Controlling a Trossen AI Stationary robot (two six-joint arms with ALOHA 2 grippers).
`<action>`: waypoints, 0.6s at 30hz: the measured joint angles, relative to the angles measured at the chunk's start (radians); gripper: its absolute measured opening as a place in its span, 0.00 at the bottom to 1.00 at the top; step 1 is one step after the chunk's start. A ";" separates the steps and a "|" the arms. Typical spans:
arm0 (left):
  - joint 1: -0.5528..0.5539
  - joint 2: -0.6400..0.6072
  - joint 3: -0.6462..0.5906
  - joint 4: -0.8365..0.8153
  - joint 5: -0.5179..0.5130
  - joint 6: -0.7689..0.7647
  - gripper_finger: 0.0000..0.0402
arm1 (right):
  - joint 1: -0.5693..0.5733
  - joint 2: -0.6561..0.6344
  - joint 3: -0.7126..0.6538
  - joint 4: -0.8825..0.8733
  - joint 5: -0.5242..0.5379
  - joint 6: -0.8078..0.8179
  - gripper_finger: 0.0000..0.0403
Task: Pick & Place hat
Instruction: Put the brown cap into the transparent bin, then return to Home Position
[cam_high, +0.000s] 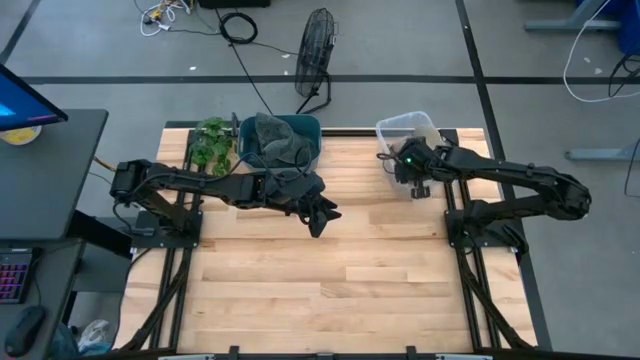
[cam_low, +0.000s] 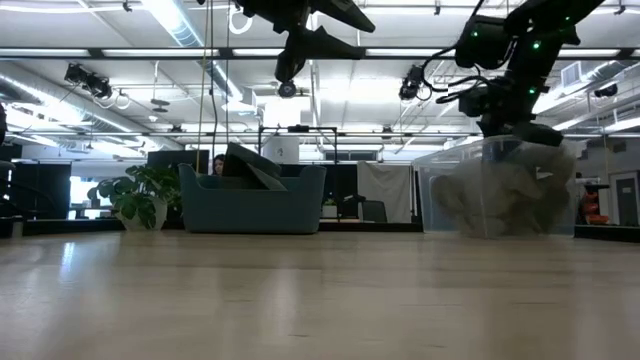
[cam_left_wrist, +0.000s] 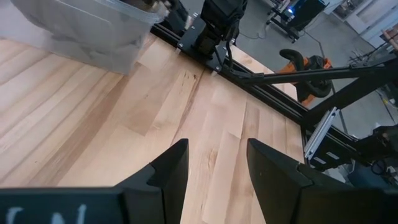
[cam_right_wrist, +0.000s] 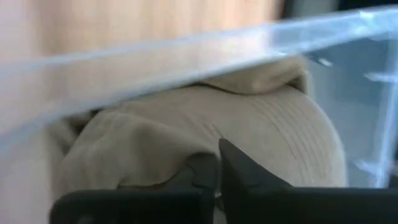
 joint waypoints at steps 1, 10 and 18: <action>0.000 0.000 0.000 0.000 0.000 0.000 0.42 | 0.000 0.000 0.000 0.018 0.032 0.024 0.03; 0.000 0.000 0.000 0.000 0.000 -0.027 0.42 | -0.001 0.000 0.089 -0.106 -0.038 0.248 0.24; 0.000 -0.071 0.000 0.000 0.002 0.006 0.42 | 0.046 -0.001 0.249 -0.208 -0.063 0.383 0.44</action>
